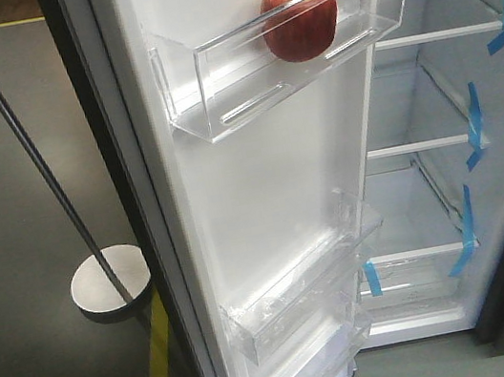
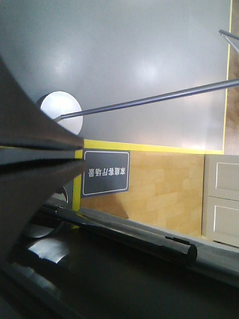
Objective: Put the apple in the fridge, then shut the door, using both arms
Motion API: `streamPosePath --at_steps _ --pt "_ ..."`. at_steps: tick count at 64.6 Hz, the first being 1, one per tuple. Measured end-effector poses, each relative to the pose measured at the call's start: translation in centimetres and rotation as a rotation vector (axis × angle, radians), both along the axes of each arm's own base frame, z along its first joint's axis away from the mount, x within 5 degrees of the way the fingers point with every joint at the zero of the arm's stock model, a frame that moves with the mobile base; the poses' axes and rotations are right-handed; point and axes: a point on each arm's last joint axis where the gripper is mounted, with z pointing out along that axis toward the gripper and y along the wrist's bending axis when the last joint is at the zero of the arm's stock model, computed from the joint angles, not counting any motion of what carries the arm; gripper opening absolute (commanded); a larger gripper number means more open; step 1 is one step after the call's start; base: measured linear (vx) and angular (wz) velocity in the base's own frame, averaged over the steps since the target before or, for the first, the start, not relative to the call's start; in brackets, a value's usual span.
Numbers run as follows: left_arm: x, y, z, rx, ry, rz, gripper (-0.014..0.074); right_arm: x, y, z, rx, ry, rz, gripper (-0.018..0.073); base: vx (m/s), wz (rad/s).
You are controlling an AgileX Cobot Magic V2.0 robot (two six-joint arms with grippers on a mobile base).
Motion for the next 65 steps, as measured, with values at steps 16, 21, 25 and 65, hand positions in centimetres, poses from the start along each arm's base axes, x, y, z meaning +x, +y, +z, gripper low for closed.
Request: streamPosePath --at_steps 16,21,25,65 --pt "0.2 -0.1 0.5 0.084 -0.053 -0.042 0.061 0.0 0.0 0.0 0.0 0.001 0.0 0.0484 0.0 0.0" --pt "0.2 -0.1 0.6 0.088 -0.07 -0.046 0.0692 0.0 0.0 0.0 0.0 0.001 0.0 0.0484 0.0 0.0" --pt "0.2 -0.1 0.7 0.087 -0.071 -0.046 0.0725 0.0 0.0 0.0 0.0 0.001 0.0 0.0484 0.0 0.0" --pt "9.9 -1.2 2.1 -0.203 -0.118 -0.027 0.0625 0.0 0.0 0.0 0.0 0.002 0.0 0.0484 0.0 0.0"
